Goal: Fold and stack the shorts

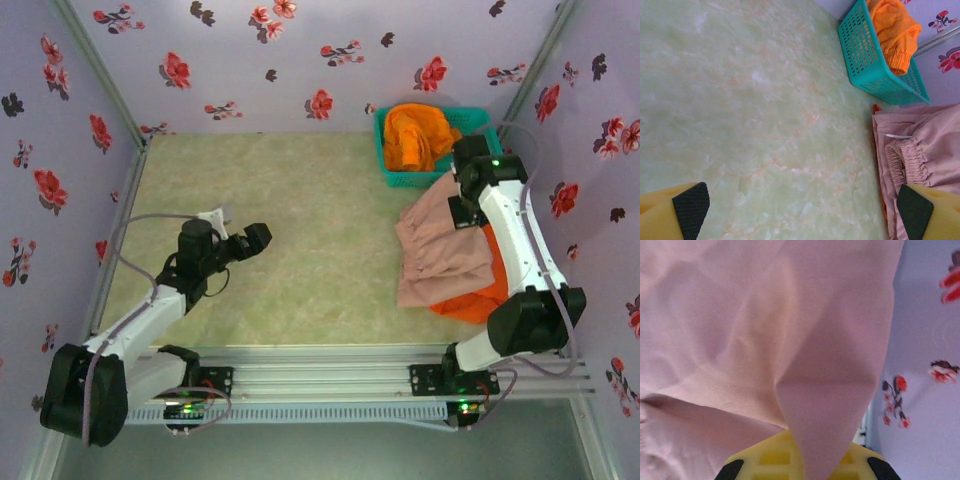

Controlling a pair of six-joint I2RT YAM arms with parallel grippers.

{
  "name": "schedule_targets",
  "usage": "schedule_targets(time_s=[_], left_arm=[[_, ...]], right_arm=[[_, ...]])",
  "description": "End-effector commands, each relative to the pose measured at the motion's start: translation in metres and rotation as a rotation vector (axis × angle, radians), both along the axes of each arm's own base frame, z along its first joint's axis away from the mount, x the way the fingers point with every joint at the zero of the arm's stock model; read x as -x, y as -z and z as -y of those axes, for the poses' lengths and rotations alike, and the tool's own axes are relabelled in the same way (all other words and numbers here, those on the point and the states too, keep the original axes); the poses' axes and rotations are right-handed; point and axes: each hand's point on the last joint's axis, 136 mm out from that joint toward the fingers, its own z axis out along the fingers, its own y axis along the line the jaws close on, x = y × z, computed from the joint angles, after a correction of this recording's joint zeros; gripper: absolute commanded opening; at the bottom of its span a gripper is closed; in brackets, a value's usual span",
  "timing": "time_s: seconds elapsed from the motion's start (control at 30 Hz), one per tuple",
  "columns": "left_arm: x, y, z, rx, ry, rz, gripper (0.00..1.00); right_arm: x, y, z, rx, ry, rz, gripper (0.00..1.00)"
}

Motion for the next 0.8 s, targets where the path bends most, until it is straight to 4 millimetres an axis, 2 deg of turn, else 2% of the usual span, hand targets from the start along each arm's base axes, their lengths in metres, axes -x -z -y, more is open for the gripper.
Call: schedule_targets(time_s=[0.0, 0.1, 0.2, 0.3, 0.33, 0.37, 0.43, 0.47, 0.5, 0.57, 0.67, 0.7, 0.77], left_arm=[[-0.004, 0.000, -0.003, 0.007, -0.019, 0.005, 1.00], [-0.005, 0.001, -0.002, 0.005, -0.018, 0.004, 0.99], [-0.005, 0.001, -0.002, 0.004, -0.017, 0.000, 1.00], [-0.005, -0.001, -0.002, 0.008, -0.017, 0.006, 0.99], [-0.005, -0.002, -0.002, 0.008, -0.018, 0.008, 0.99], [-0.004, -0.004, -0.003, 0.008, -0.017, 0.011, 0.99], [-0.003, -0.008, -0.003, 0.004, -0.016, 0.021, 0.99], [-0.003, -0.010, -0.004, 0.001, -0.016, 0.025, 0.99], [-0.003, -0.012, -0.005, -0.004, -0.018, 0.030, 0.99], [-0.003, -0.014, -0.006, -0.008, -0.021, 0.037, 0.99], [-0.004, -0.015, -0.006, -0.013, -0.023, 0.040, 0.99], [-0.004, -0.016, -0.005, -0.013, -0.022, 0.040, 0.99], [-0.005, -0.016, -0.006, -0.014, -0.022, 0.040, 1.00]], right_arm=[[-0.001, 0.011, 0.043, 0.156, 0.079, -0.023, 0.00], [-0.004, 0.027, 0.064, 0.231, 0.121, -0.041, 0.00], [-0.010, 0.043, 0.077, 0.298, 0.144, -0.072, 0.08], [-0.012, 0.043, 0.099, 0.435, 0.199, -0.125, 0.32], [-0.013, 0.039, 0.106, 0.464, 0.233, -0.131, 0.49], [-0.014, 0.035, 0.109, 0.464, 0.263, -0.121, 0.58], [-0.018, 0.026, 0.106, 0.413, 0.306, -0.067, 0.65], [-0.019, 0.021, 0.103, 0.379, 0.322, -0.029, 0.77], [-0.021, 0.017, 0.095, 0.314, 0.338, 0.022, 0.80], [-0.031, 0.014, 0.067, 0.094, 0.340, 0.136, 0.84], [-0.059, -0.003, -0.002, -0.336, 0.256, 0.346, 0.98], [-0.068, -0.011, -0.022, -0.434, 0.225, 0.401, 0.99], [-0.083, -0.028, -0.045, -0.510, 0.193, 0.487, 0.99]])
